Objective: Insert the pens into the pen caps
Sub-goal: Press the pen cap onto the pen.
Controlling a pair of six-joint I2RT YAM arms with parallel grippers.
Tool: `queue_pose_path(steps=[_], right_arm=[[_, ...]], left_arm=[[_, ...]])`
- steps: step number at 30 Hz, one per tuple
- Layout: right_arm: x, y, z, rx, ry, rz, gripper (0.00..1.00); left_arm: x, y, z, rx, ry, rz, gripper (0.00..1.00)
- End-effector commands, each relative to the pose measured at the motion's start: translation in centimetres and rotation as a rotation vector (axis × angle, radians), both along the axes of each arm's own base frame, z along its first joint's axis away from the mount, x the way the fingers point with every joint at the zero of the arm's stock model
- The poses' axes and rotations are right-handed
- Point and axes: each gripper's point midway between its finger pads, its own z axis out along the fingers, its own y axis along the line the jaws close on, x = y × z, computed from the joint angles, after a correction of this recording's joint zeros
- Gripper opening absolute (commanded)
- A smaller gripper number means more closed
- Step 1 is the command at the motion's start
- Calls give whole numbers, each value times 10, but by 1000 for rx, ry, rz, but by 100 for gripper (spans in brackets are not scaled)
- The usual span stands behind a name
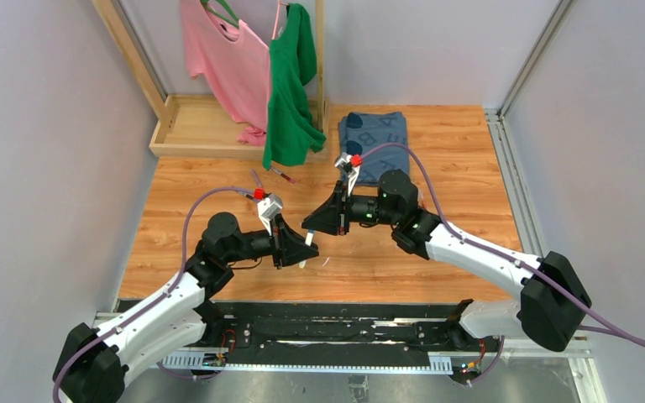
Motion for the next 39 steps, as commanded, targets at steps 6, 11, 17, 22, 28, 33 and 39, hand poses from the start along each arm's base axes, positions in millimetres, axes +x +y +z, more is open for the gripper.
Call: queue_pose_path(steps=[6, 11, 17, 22, 28, 33, 39], right_arm=[[-100, -21, -107, -298, 328, 312, 1], [-111, -26, -101, -276, 335, 384, 0], [-121, -30, -97, -263, 353, 444, 1], [-127, -34, -99, -274, 393, 468, 0], [-127, -36, -97, -280, 416, 466, 0], [-126, -32, -91, -246, 429, 466, 0], [-130, -34, -96, -247, 445, 460, 1]], left_arm=[[21, 17, 132, -351, -345, 118, 0], [11, 16, 140, -389, -338, 68, 0], [10, 19, 142, -392, -344, 76, 0], [11, 23, 145, -400, -353, 92, 0], [13, 27, 144, -416, -350, 115, 0], [16, 31, 144, -435, -348, 133, 0], [19, 35, 147, -450, -354, 155, 0]])
